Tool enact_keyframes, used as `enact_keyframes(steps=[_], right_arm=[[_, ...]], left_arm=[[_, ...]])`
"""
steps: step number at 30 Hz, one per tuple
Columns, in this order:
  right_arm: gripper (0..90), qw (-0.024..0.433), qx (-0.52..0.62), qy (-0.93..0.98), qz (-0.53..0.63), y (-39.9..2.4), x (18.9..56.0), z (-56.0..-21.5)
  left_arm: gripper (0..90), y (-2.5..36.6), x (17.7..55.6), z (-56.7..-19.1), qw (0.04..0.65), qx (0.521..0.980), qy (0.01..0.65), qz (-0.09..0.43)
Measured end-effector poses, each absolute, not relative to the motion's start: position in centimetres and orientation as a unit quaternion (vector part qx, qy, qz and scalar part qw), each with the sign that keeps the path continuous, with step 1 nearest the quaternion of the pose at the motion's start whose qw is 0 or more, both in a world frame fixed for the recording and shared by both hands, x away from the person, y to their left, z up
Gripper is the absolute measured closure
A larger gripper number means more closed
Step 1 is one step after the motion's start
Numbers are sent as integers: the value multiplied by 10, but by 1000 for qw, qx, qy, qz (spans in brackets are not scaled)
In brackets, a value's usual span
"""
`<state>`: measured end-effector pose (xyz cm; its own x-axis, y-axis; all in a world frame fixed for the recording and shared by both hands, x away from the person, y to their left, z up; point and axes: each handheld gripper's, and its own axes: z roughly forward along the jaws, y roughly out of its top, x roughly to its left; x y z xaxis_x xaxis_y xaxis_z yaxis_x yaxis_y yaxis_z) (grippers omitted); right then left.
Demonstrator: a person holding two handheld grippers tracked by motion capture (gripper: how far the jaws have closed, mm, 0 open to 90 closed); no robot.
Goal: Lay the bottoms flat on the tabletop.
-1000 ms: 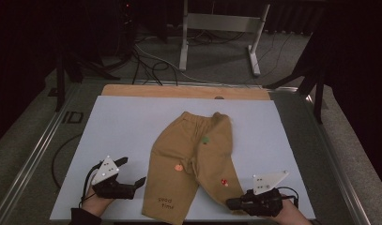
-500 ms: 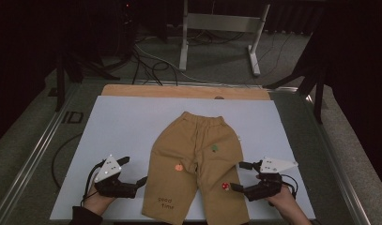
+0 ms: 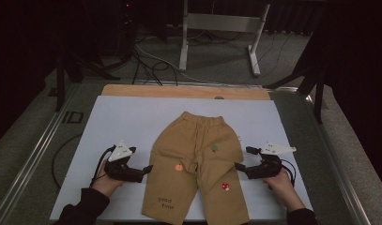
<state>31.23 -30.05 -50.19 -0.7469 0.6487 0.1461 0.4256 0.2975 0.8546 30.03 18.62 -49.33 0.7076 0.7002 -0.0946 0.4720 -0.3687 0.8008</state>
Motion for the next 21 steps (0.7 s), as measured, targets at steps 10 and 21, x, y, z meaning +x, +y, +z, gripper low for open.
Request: enact_keyframes(steps=[10, 21], right_arm=[[104, 141, 369, 793, 463, -296, 359, -488], [198, 141, 403, 782, 455, -279, 416, -500]], left_arm=[[41, 155, 367, -482, 416, 825, 354, 149], [82, 108, 434, -493, 379, 837, 364, 150]])
